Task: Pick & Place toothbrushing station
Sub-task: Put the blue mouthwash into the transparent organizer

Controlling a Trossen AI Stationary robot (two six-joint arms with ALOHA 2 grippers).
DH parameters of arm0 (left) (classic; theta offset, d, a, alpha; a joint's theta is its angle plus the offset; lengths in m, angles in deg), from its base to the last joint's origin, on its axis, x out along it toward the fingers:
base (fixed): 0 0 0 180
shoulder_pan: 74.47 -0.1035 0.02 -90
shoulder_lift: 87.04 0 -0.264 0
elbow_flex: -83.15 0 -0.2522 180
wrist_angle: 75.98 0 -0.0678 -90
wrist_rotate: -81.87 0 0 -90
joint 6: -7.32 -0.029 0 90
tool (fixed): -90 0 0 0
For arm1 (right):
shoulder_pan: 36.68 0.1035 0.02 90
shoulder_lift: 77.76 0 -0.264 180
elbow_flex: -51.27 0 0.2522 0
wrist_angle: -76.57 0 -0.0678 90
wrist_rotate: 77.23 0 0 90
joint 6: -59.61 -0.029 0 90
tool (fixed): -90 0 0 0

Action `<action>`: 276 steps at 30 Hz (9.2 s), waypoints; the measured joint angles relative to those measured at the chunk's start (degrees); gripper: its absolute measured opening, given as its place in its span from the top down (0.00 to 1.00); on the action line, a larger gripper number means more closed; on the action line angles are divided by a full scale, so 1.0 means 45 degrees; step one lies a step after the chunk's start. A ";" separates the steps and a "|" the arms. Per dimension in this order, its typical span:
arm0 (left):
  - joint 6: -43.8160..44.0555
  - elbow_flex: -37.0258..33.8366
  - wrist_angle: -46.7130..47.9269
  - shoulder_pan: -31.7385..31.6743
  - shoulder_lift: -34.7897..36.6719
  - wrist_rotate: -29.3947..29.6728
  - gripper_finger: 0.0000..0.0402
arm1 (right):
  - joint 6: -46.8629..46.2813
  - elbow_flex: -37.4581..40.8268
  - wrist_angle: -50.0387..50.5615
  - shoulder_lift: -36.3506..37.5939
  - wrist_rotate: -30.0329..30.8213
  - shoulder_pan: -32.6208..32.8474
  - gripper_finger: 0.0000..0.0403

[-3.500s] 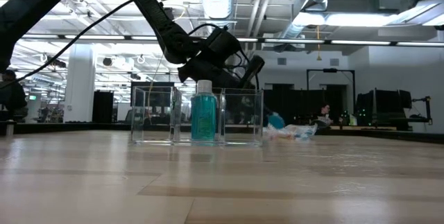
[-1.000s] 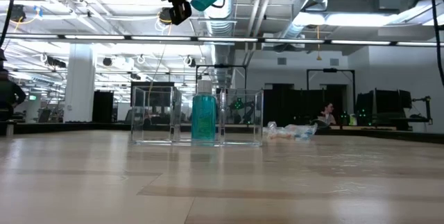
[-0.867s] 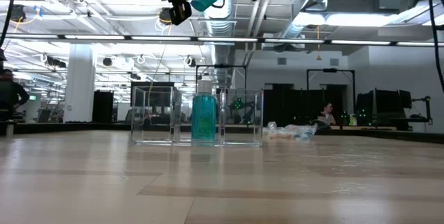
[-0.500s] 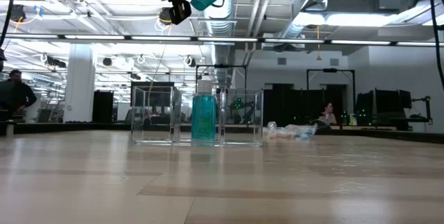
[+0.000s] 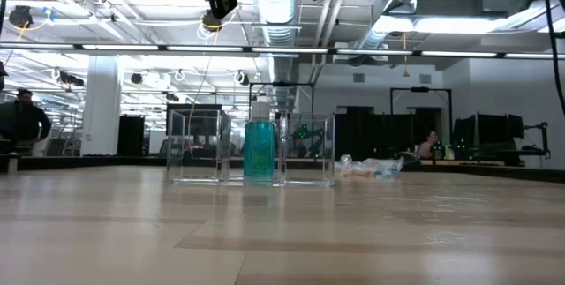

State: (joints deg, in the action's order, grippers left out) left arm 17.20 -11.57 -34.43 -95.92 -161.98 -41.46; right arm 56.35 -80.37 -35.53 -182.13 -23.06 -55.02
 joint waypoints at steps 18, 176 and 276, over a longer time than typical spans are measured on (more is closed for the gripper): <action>0.0153 0.0188 -0.0087 0.0024 -0.0015 0.0063 0.99 | -0.0182 0.0000 0.0239 -0.0002 -0.0315 0.0043 0.56; -0.0456 0.0709 -0.1525 -0.5455 0.3609 0.0633 0.80 | -0.0961 0.2092 -0.0097 -0.1998 0.4453 0.3596 0.79; -0.1385 0.0704 -0.1826 -0.5450 0.3546 0.0051 0.80 | -0.3086 0.4133 -0.2495 -0.2911 0.5982 0.4179 0.79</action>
State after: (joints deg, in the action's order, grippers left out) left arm 10.96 -8.40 -42.65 -120.45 -146.02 -41.23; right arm 42.46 -61.77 -46.75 -195.23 3.86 -36.22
